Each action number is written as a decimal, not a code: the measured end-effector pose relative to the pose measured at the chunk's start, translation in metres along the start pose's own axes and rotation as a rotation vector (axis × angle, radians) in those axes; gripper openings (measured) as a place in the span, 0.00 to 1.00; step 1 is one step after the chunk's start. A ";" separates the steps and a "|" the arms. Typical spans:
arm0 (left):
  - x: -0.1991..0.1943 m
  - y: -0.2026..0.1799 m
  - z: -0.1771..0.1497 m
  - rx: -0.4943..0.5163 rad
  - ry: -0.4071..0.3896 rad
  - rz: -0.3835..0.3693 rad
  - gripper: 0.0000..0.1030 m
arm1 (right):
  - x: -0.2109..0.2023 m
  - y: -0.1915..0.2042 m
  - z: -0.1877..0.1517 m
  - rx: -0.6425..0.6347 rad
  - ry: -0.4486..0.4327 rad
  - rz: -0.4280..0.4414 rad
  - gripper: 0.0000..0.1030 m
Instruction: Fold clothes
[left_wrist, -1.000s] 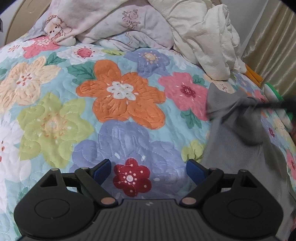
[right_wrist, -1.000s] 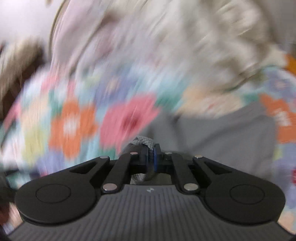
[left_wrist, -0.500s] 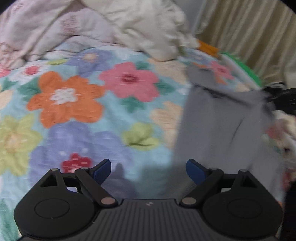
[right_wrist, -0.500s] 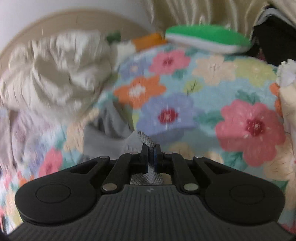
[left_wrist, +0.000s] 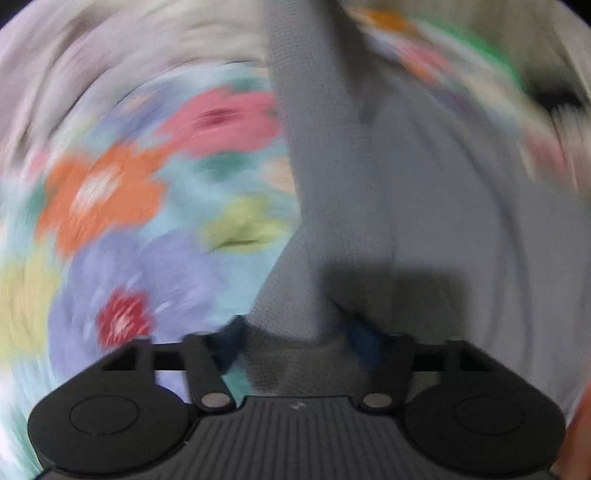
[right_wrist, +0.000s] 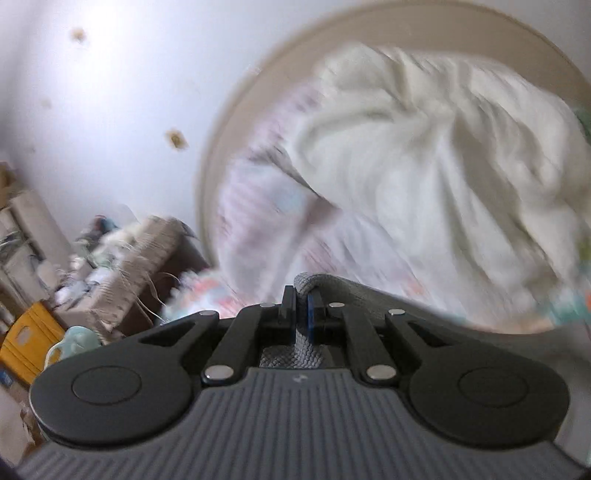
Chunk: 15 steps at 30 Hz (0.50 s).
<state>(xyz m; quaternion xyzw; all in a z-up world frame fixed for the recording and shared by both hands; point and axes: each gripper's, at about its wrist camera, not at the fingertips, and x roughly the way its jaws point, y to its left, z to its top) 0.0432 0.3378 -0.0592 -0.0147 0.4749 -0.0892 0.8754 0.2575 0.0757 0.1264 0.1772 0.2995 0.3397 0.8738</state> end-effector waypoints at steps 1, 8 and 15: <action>0.003 0.010 0.000 -0.040 0.009 0.026 0.25 | 0.008 -0.018 -0.006 0.041 -0.013 -0.017 0.05; 0.022 0.082 -0.001 -0.317 0.073 0.208 0.37 | 0.074 -0.174 -0.085 0.248 0.131 -0.514 0.14; 0.018 0.053 0.007 -0.170 0.039 0.209 0.82 | 0.074 -0.177 -0.101 0.178 0.216 -0.523 0.50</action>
